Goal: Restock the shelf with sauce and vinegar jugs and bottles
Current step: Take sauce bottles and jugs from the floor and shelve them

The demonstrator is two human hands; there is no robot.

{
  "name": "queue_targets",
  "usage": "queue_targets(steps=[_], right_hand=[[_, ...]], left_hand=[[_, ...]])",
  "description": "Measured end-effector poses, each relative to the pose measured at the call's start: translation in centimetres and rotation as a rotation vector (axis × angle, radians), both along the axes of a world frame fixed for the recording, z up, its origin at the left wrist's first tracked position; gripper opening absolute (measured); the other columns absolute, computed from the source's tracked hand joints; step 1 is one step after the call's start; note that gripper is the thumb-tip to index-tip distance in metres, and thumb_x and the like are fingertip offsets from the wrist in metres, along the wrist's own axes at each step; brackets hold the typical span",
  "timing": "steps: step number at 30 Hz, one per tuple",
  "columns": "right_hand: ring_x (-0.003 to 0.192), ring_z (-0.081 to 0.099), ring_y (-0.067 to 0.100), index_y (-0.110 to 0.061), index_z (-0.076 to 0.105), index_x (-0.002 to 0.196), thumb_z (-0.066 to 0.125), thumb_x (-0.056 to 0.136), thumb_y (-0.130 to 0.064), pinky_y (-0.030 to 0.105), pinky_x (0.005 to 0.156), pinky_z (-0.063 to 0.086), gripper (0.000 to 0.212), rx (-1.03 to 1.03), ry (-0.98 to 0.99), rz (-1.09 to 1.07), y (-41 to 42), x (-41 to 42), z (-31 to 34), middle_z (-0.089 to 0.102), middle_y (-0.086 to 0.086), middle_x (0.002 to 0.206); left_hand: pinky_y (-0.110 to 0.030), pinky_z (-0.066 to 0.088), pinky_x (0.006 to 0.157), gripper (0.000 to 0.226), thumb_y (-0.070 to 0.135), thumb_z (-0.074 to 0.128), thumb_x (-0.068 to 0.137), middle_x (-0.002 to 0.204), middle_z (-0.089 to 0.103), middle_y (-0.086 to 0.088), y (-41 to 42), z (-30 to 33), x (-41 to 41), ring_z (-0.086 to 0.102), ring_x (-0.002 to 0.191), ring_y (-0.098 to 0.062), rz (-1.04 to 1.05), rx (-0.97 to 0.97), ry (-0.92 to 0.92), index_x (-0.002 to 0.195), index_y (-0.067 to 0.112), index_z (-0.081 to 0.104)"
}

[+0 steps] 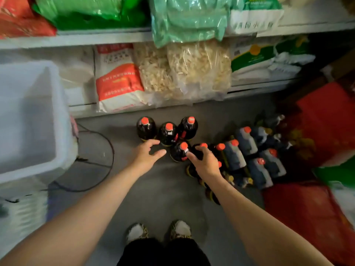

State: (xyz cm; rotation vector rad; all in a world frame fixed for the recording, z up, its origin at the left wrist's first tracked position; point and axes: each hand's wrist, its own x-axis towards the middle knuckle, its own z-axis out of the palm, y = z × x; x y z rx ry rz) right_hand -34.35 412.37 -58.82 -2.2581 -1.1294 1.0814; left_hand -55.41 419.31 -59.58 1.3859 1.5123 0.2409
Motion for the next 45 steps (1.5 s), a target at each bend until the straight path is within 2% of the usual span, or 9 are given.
queue_targets(steps=[7,13,17,22,30,33,36,41,45], right_hand=[[0.136,0.041,0.009,-0.012,0.035,0.152,0.073,0.09,-0.035,0.017,0.107,0.029,0.077,0.207,0.191,-0.204,0.3,-2.1,-19.1,0.048,0.005,0.149],[0.142,0.038,0.004,-0.029,0.018,0.157,0.073,0.09,-0.028,0.038,0.121,0.033,0.087,0.485,0.369,-0.31,0.5,-3.2,-28.9,0.039,-0.006,0.154],[0.144,0.037,0.006,-0.031,0.018,0.157,0.077,0.088,-0.017,0.042,0.121,0.033,0.092,0.581,0.444,-0.314,0.4,-3.5,-30.4,0.038,-0.003,0.157],[0.137,0.05,0.014,-0.028,0.027,0.156,0.074,0.089,-0.008,0.046,0.115,0.04,0.084,0.576,0.527,-0.227,-0.7,-2.7,-30.6,0.051,0.003,0.149],[0.129,0.058,0.011,-0.011,0.041,0.148,0.081,0.076,-0.005,0.036,0.107,0.049,0.083,0.405,0.654,0.048,0.9,-2.8,-32.3,0.06,-0.001,0.139],[0.118,0.065,0.019,-0.008,0.055,0.127,0.085,0.073,-0.011,0.044,0.105,0.051,0.061,0.401,0.657,0.042,1.7,-2.1,-32.8,0.068,0.006,0.124],[0.107,0.066,0.021,-0.009,0.061,0.107,0.082,0.076,-0.022,0.045,0.098,0.054,0.04,0.4,0.595,0.078,1.5,-1.7,-33.7,0.069,0.007,0.108],[0.115,0.062,0.027,-0.01,0.058,0.115,0.081,0.075,-0.025,0.053,0.105,0.048,0.049,0.425,0.585,0.045,0.5,-2.8,-35.2,0.066,0.009,0.116],[0.118,0.058,0.042,-0.002,0.056,0.117,0.085,0.073,-0.035,0.062,0.104,0.044,0.062,0.454,0.609,-0.006,0.8,-3.5,-35.4,0.063,0.025,0.12]], left_hand=[[-0.03,0.042,0.105,0.05,0.034,0.066,0.094,0.147,0.05,-0.01,3.5,-19.5,2.8,0.052,0.13,-0.02,-0.099,-0.043,-0.185,0.141,0.029,0.052],[-0.028,0.034,0.115,0.043,0.042,0.052,0.1,0.15,0.048,0.005,5.7,-29.5,6.0,0.042,0.139,-0.009,-0.195,0.067,-0.384,0.143,0.036,0.05],[-0.038,0.024,0.122,0.052,0.061,0.049,0.091,0.156,0.038,0.013,4.4,-30.5,6.9,0.03,0.144,-0.004,-0.132,0.06,-0.513,0.141,0.048,0.046],[-0.042,0.032,0.118,0.076,0.081,0.054,0.073,0.151,0.044,0.018,0.8,-29.6,4.5,0.039,0.14,-0.003,0.002,0.012,-0.595,0.141,0.048,0.047],[-0.037,0.054,0.095,0.06,0.057,0.071,0.078,0.126,0.065,0.003,-3.9,-30.9,-2.4,0.064,0.117,-0.014,0.263,0.098,-0.651,0.13,0.031,0.055],[-0.029,0.052,0.095,0.068,0.044,0.078,0.07,0.12,0.067,0.004,-2.2,-31.7,-3.2,0.063,0.113,-0.008,0.143,0.091,-0.548,0.132,0.037,0.05],[-0.026,0.043,0.104,0.095,0.053,0.084,0.059,0.137,0.056,0.016,-0.1,-32.7,-3.0,0.053,0.127,0.0,-0.046,0.118,-0.488,0.142,0.046,0.039],[-0.021,0.034,0.114,0.113,0.052,0.09,0.06,0.151,0.04,0.025,1.6,-34.0,-3.2,0.034,0.143,0.001,-0.229,-0.008,-0.629,0.152,0.046,0.024],[-0.041,0.028,0.12,0.113,0.042,0.092,0.062,0.156,0.039,0.012,2.2,-34.9,-3.0,0.034,0.145,-0.009,-0.245,0.032,-0.613,0.154,0.036,0.026]])
